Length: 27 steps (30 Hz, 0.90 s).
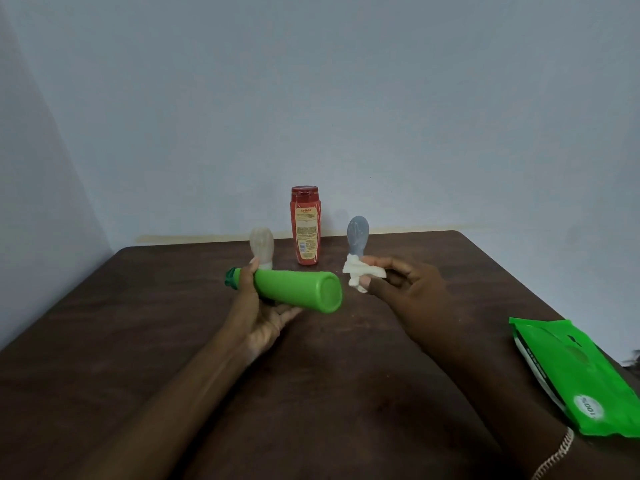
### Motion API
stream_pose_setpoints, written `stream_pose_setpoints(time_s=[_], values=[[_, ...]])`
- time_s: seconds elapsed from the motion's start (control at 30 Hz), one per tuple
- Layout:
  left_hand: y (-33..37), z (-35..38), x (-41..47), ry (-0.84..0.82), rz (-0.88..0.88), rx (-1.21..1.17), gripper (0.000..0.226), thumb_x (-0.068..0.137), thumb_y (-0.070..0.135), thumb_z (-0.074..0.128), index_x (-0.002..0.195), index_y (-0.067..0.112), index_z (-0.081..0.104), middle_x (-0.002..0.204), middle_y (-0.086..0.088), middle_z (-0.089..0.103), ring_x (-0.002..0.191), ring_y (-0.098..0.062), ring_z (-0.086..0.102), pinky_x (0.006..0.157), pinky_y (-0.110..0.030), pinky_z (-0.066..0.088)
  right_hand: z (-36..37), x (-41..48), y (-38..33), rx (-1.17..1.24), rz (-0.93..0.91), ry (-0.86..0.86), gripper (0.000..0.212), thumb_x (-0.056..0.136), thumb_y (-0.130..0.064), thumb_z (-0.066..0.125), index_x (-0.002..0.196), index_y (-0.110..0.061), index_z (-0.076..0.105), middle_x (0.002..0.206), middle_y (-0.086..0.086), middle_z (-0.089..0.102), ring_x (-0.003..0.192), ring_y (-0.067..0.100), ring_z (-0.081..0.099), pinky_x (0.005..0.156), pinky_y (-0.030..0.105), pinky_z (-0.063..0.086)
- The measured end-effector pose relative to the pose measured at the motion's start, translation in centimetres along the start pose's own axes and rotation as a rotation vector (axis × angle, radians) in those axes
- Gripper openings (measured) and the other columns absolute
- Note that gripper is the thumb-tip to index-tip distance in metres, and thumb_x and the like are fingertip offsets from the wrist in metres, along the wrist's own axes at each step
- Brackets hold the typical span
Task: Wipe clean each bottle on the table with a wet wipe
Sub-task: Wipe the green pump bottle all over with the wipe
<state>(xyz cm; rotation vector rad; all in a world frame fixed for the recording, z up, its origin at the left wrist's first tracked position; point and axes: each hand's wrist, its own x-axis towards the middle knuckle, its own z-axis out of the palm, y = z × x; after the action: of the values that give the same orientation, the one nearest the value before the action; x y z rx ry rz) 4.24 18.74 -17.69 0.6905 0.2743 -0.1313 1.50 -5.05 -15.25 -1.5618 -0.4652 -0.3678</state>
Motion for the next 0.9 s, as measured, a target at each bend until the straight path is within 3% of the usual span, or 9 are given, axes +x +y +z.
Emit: stream_pose_setpoints(time_s=[0.1, 0.2, 0.37, 0.47, 0.6, 0.73, 0.83, 0.9], values=[[-0.4, -0.5, 0.6, 0.020, 0.010, -0.025, 0.076, 0.088, 0.059, 0.064, 0.141, 0.008, 0.046, 0.128, -0.025, 0.065, 0.107, -0.036, 0.072, 0.068, -0.051, 0.063, 0.5, -0.3, -0.4, -0.178, -0.128, 0.005, 0.027, 0.079, -0.005, 0.078, 0.105, -0.012, 0.075, 0.091, -0.012, 0.072, 0.085, 0.005, 0.069, 0.075, 0.020, 0.054], [-0.7, -0.8, 0.9, 0.021, 0.037, -0.027, 0.078, 0.087, 0.063, 0.062, 0.141, 0.008, 0.049, 0.125, -0.023, 0.068, 0.101, -0.030, 0.074, 0.064, -0.043, 0.063, 1.0, -0.7, -0.9, -0.295, -0.237, -0.040, 0.026, 0.080, -0.012, 0.079, 0.105, -0.013, 0.076, 0.092, -0.009, 0.070, 0.084, 0.011, 0.068, 0.072, 0.024, 0.056], [-1.2, -1.2, 1.4, -0.028, 0.049, 0.009, 0.082, 0.086, 0.064, 0.063, 0.144, 0.009, 0.045, 0.126, -0.022, 0.067, 0.106, -0.032, 0.072, 0.071, -0.044, 0.064, 2.1, -1.4, -0.9, -0.544, -0.393, -0.182, 0.023, 0.081, -0.021, 0.079, 0.103, -0.014, 0.075, 0.097, -0.006, 0.070, 0.088, 0.006, 0.066, 0.075, 0.024, 0.054], [-1.5, -1.5, 1.8, -0.057, 0.028, 0.013, 0.083, 0.085, 0.061, 0.065, 0.145, 0.008, 0.043, 0.133, -0.026, 0.062, 0.118, -0.038, 0.066, 0.079, -0.051, 0.062, 2.9, -1.5, -1.1, -0.561, -0.445, -0.147, 0.019, 0.081, -0.015, 0.079, 0.099, -0.014, 0.075, 0.096, -0.006, 0.070, 0.088, 0.002, 0.064, 0.075, 0.017, 0.051], [-1.4, -1.5, 1.9, -0.031, 0.052, 0.008, 0.073, 0.092, 0.059, 0.061, 0.141, 0.008, 0.045, 0.132, -0.024, 0.064, 0.113, -0.035, 0.069, 0.072, -0.048, 0.064, 2.7, -1.2, -0.8, -0.625, -0.405, -0.031, 0.010, 0.081, -0.013, 0.078, 0.091, -0.013, 0.074, 0.085, -0.004, 0.069, 0.076, 0.005, 0.063, 0.067, 0.021, 0.050], [-1.6, -1.6, 1.8, -0.047, 0.072, 0.015, 0.063, 0.093, 0.057, 0.060, 0.132, 0.010, 0.047, 0.111, -0.019, 0.070, 0.097, -0.031, 0.074, 0.067, -0.045, 0.064, 2.8, -2.0, -1.1, -0.625, -0.392, -0.176, 0.015, 0.078, -0.011, 0.081, 0.089, -0.017, 0.074, 0.084, -0.011, 0.069, 0.074, 0.001, 0.063, 0.064, 0.014, 0.047], [-1.8, -1.7, 1.9, -0.068, 0.072, 0.024, 0.078, 0.091, 0.059, 0.062, 0.145, 0.007, 0.041, 0.134, -0.025, 0.062, 0.117, -0.038, 0.066, 0.073, -0.048, 0.063, 3.4, -1.4, -1.6, -0.566, -0.388, -0.079, 0.014, 0.078, -0.010, 0.080, 0.089, -0.015, 0.073, 0.083, -0.013, 0.067, 0.073, -0.001, 0.061, 0.063, 0.010, 0.043], [-1.8, -1.8, 2.0, -0.058, 0.076, 0.020, 0.079, 0.091, 0.059, 0.062, 0.147, 0.007, 0.039, 0.137, -0.024, 0.061, 0.117, -0.036, 0.067, 0.071, -0.047, 0.063, 3.0, -1.1, -1.2, -0.627, -0.396, -0.016, 0.011, 0.080, -0.010, 0.079, 0.087, -0.014, 0.071, 0.080, -0.009, 0.065, 0.069, 0.003, 0.058, 0.060, 0.015, 0.044]])
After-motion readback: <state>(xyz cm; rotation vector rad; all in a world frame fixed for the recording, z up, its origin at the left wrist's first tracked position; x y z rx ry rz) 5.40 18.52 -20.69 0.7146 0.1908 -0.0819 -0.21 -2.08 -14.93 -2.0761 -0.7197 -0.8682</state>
